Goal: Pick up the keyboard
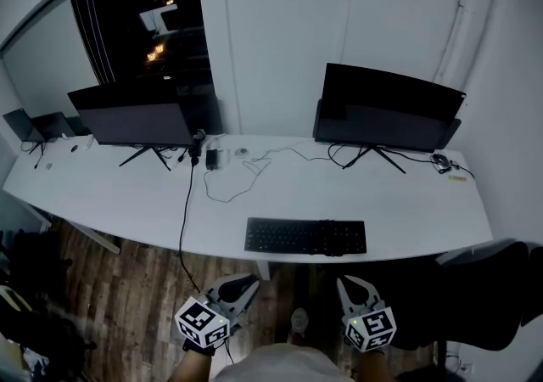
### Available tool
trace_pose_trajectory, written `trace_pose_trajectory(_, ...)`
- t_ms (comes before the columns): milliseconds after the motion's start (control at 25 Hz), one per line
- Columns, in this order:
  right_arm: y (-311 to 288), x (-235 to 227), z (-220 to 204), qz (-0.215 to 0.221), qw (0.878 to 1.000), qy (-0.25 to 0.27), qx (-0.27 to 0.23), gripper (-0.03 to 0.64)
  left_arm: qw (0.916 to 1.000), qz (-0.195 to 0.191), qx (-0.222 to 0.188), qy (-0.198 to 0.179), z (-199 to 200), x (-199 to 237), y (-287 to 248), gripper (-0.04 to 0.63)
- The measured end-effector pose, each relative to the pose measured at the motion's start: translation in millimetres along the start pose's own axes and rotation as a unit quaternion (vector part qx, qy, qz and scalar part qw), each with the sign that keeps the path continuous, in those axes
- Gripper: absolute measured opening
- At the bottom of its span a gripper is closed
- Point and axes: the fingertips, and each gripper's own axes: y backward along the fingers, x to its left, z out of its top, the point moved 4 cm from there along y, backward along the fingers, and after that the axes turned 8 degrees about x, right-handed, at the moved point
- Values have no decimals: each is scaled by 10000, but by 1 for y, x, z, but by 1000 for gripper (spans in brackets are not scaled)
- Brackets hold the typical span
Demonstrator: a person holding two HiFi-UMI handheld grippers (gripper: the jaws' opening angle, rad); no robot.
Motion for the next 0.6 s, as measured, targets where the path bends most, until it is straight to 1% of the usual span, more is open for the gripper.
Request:
trace_pose_trajectory(200, -31, -36, 8, 69, 9999, 41, 130, 3, 9995, 87, 270, -160, 1, 21, -42, 32)
trace_pose_trajectory(360, -54, -58, 11, 155, 9996, 35, 253, 3, 9987, 97, 466, -173, -1, 35, -72, 32)
trace_pose_trajectory(480, -68, -75, 12, 210, 9992, 20, 336, 3, 9983, 122, 540, -165, 2, 46, -91, 32)
trace_pose_trajectory(600, -80, -91, 16, 286, 9990, -45, 345, 3, 9981, 229, 559, -122, 4, 56, -109, 32)
